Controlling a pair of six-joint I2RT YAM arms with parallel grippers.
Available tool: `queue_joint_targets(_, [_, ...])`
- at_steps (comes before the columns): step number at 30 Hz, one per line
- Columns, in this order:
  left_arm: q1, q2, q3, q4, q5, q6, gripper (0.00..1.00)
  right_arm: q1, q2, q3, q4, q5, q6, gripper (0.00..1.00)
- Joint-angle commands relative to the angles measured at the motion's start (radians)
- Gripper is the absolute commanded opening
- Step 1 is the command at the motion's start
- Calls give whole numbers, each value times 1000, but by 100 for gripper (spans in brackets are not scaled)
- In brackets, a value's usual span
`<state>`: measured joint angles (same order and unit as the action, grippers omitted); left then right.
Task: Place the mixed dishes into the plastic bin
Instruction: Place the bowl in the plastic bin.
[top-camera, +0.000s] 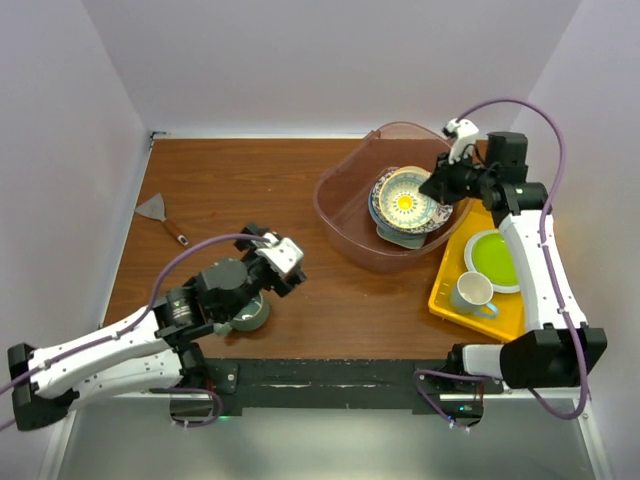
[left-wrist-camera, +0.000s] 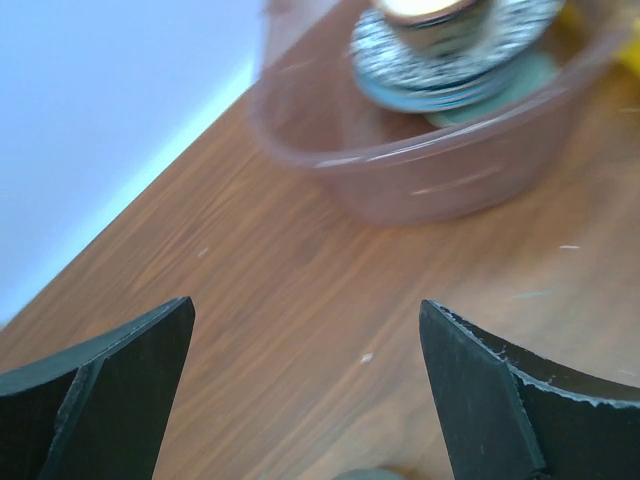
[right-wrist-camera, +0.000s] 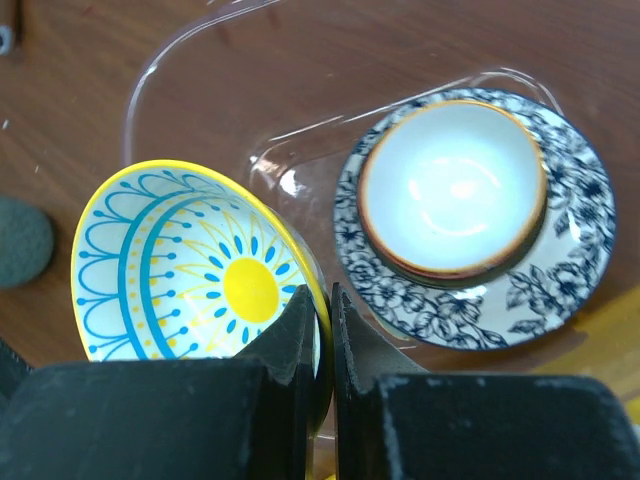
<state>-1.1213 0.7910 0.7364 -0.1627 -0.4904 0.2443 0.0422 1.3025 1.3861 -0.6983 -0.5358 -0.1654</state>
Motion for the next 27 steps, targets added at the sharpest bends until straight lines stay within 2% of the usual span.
queue_joint_targets(1, [129, -114, -74, -18, -40, -16, 100, -114, -32, -50, 272, -78, 157, 0])
queue_joint_targets(3, [150, -140, -115, 6, -59, -31, 100, -145, -17, -70, 345, -53, 219, 0])
queue_joint_targets(9, [181, -162, -143, 12, -116, -71, 100, -150, 69, -55, 410, 10, 254, 0])
queue_joint_targets(16, [193, -185, -166, 32, -105, -83, 100, -142, 234, 47, 392, 34, 234, 0])
queue_joint_targets(23, [199, -180, -167, 32, -94, -83, 100, -110, 300, 87, 365, 99, 178, 0])
queue_joint_targets(27, [206, -191, -170, 37, -89, -83, 100, -104, 317, 91, 365, 148, 138, 3])
